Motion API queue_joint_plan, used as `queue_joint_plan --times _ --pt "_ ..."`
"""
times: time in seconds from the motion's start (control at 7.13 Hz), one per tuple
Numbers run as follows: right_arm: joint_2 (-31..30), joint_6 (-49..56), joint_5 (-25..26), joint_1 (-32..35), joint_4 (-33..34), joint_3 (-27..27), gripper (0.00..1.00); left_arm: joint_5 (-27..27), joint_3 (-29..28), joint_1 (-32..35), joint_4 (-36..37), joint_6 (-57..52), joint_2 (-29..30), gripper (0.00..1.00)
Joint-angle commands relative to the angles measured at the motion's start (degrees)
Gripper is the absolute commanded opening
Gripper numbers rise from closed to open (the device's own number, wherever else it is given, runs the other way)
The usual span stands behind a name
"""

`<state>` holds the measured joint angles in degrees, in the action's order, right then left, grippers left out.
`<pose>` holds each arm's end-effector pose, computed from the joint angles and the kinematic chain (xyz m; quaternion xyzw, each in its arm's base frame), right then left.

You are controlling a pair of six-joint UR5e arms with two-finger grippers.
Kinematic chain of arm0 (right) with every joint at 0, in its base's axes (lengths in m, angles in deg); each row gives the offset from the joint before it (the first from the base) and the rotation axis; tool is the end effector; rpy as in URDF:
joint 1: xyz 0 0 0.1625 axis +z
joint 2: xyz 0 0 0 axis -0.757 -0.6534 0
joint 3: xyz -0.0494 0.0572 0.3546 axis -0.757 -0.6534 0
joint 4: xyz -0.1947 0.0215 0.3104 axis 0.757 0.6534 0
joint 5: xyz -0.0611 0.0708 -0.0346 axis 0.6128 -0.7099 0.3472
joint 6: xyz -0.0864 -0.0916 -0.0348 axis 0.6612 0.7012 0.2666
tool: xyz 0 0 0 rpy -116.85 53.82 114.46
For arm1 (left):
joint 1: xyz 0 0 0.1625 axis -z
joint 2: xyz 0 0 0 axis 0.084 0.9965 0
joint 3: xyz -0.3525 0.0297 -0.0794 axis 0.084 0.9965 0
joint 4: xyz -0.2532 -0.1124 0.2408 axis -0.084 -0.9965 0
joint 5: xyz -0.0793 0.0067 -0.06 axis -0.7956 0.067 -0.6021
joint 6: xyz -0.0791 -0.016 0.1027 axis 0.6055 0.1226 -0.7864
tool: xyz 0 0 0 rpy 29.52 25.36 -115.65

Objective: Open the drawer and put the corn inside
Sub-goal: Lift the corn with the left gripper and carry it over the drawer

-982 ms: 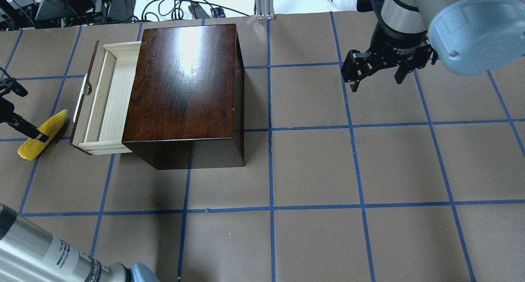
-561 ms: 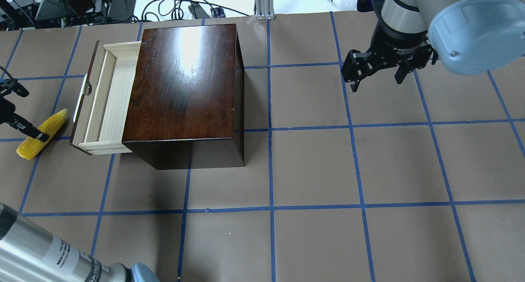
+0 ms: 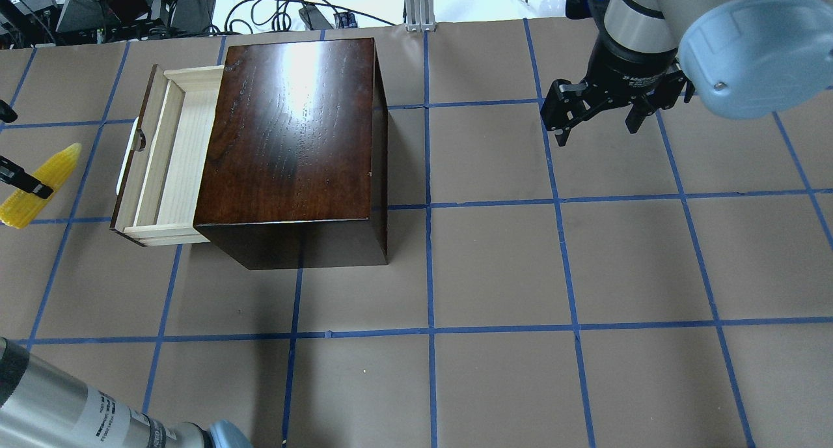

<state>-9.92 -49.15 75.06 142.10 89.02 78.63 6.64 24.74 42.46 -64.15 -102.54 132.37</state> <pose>0.1526 -0.4472 0.3732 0.0697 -0.9975 -0.0004 0.0138 0.2947 -0.5267 0.2126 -0.2479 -0.9677 0.0043 0.0468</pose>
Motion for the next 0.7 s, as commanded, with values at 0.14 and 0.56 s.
queue_joint_plan --times 0.14,0.56 --pt "0.0 0.0 0.0 0.0 0.0 0.0 1.0 -0.1 -0.75 4.3 -4.68 14.74 -8.16 0.0" --pt "0.0 -0.09 0.0 0.0 0.0 0.0 1.0 -0.19 -1.99 11.85 -10.49 25.95 -12.83 0.0"
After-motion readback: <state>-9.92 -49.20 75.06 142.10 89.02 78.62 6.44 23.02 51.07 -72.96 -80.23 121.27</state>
